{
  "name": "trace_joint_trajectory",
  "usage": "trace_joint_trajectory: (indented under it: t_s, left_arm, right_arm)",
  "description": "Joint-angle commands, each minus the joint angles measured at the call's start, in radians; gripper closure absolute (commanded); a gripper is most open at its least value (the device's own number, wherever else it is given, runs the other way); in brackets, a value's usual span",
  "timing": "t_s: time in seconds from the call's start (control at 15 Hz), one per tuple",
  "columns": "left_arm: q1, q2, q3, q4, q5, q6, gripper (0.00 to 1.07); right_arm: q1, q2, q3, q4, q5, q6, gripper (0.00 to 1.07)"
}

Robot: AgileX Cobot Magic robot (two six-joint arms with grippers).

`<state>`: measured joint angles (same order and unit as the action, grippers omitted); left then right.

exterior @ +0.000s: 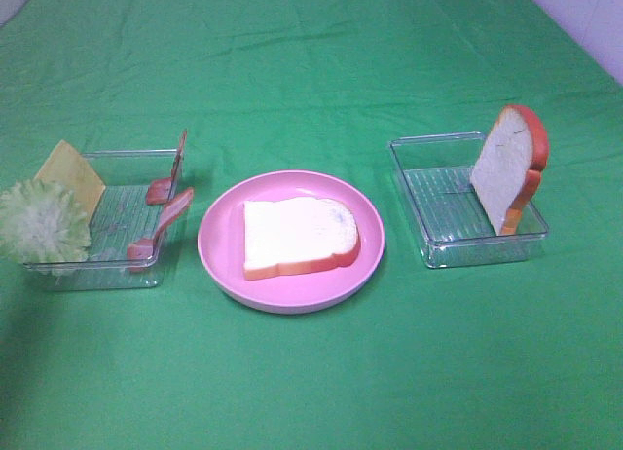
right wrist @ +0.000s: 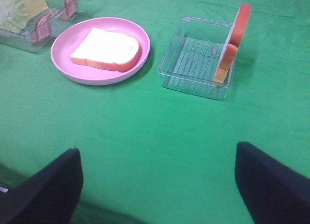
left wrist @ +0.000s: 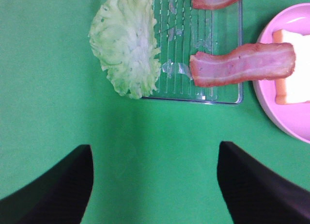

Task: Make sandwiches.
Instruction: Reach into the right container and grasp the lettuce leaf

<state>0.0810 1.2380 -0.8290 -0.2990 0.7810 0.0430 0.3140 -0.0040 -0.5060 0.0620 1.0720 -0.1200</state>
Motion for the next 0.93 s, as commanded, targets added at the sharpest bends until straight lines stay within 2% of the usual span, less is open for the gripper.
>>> trace_joint_trajectory:
  t_s: [0.07,0.27,0.53,0.73,0.93]
  left_arm:
    - [0.002,0.143,-0.071,0.04,0.006,0.001,0.38]
    - [0.002,0.292,-0.169,0.07,0.009,0.001,0.37]
    - [0.002,0.399,-0.241,0.098,-0.019,0.003,0.37]
    - [0.01,0.469,-0.299,0.114,-0.019,0.003,0.26]
    - [0.014,0.542,-0.318,0.128,-0.061,0.034,0.26]
  right_arm:
    - [-0.003,-0.019,0.002,0.004,-0.015,-0.009,0.29]
    - [-0.003,-0.019,0.002,0.004,-0.015,-0.009,0.29]
    - [-0.003,-0.019,0.002,0.004,-0.015,-0.009,0.29]
    - [-0.003,-0.019,0.002,0.004,-0.015,-0.009,0.29]
    - [-0.003,-0.019,0.002,0.004,-0.015,-0.009,0.29]
